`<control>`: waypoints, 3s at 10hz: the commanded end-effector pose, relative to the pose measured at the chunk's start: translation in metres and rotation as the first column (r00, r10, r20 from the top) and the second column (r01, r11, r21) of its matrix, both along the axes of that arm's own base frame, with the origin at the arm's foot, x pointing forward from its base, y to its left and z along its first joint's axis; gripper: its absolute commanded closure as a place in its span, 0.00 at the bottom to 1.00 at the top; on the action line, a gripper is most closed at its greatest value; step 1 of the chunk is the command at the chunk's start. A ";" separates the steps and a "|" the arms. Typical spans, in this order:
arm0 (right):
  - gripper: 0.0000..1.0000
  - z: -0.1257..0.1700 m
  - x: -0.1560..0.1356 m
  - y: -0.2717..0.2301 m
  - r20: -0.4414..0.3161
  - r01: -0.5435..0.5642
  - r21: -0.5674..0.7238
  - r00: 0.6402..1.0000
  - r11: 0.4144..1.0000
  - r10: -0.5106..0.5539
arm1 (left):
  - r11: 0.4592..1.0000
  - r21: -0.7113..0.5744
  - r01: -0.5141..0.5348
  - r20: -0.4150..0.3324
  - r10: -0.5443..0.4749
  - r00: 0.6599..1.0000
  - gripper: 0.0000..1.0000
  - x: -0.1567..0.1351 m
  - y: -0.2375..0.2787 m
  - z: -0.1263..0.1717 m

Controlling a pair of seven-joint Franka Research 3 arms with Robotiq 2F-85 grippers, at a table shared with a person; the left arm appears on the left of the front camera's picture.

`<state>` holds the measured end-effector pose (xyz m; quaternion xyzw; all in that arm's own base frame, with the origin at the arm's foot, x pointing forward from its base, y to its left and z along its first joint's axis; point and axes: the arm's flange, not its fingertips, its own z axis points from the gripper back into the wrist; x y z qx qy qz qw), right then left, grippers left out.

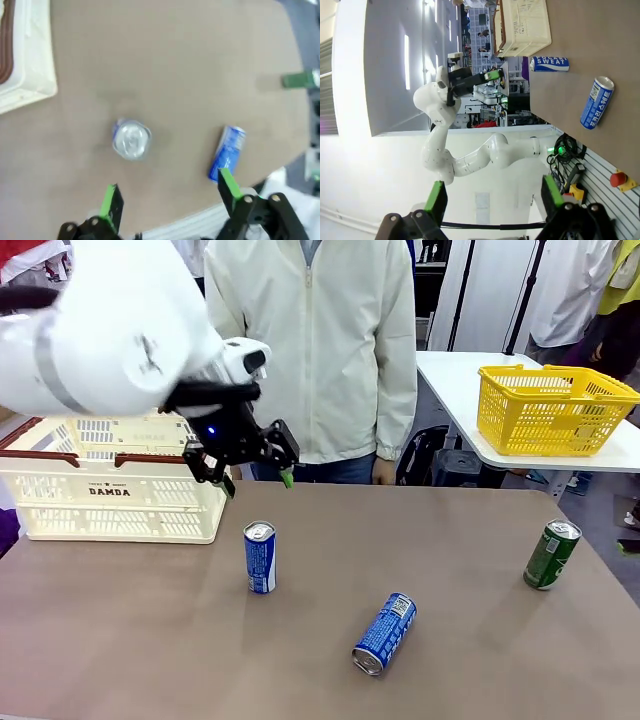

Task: Place the drinks into the Shopping basket.
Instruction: Pick up one drink and place it into the Shopping basket.

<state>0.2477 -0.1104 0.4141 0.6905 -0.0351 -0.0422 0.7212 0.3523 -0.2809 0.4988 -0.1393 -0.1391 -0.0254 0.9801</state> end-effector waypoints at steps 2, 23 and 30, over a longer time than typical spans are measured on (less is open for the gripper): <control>0.00 0.000 -0.002 -0.004 0.022 -0.019 -0.015 1.000 1.000 0.019 | 0.980 0.184 -0.072 -0.057 0.083 0.995 0.00 0.022 -0.023 -0.052; 0.00 0.000 -0.002 -0.004 0.022 -0.019 -0.015 1.000 1.000 0.019 | 0.989 0.101 0.112 0.013 -0.113 0.993 1.00 0.007 0.058 0.083; 0.00 0.000 -0.002 -0.004 0.022 -0.019 -0.015 1.000 1.000 0.019 | 0.893 0.108 -0.436 0.049 0.433 0.900 1.00 0.183 0.225 0.078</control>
